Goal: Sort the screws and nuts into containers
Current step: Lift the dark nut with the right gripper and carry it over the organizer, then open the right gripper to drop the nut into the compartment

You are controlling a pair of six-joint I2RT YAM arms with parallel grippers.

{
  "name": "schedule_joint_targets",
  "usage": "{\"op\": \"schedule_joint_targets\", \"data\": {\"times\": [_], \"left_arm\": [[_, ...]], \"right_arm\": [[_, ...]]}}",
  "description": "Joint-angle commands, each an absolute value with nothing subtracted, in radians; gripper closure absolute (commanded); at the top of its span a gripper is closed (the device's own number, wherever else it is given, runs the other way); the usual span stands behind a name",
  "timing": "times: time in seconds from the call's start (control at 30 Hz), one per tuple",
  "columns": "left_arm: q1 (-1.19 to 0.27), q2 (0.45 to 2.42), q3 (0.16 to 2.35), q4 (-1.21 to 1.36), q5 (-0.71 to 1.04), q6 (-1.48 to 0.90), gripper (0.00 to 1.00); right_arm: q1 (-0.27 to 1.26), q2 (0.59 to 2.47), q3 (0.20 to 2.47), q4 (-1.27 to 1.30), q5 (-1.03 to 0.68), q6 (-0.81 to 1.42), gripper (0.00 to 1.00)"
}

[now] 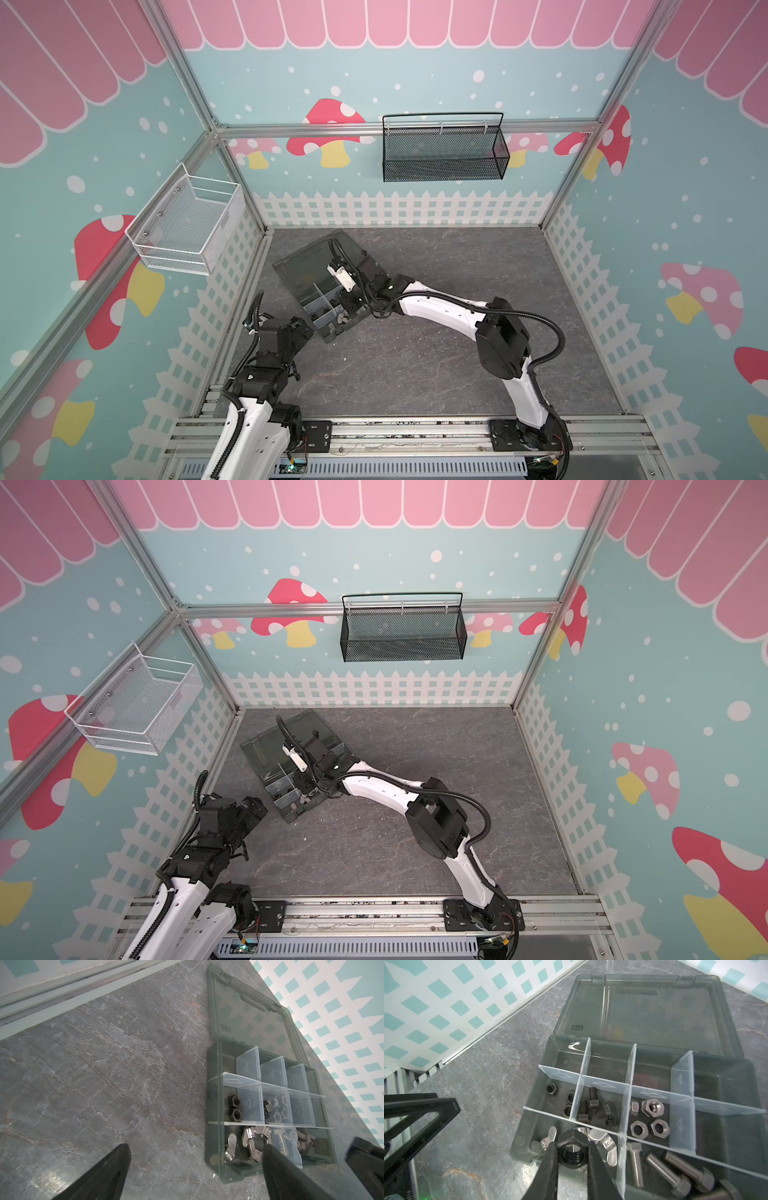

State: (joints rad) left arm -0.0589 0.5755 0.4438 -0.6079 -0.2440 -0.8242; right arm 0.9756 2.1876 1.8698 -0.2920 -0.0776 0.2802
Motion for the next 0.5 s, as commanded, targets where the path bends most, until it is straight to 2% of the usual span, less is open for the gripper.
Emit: {"op": "schedule_joint_targets", "data": {"times": [0.0,0.27,0.47], "left_arm": [[-0.053,0.575,0.448,-0.588,-0.238,-0.845,0.0],[-0.053,0.589,0.443,-0.574,-0.233,-0.847,0.0],[-0.053,0.591,0.445,-0.569,-0.231,-0.847,0.0]], "right_arm": [[0.996,2.256,1.943,-0.259,-0.085,0.216,0.97],[1.009,2.411,2.092,-0.258,-0.123,0.195,0.95],[1.013,2.49,2.169,-0.279,-0.127,0.186,0.89]]}}
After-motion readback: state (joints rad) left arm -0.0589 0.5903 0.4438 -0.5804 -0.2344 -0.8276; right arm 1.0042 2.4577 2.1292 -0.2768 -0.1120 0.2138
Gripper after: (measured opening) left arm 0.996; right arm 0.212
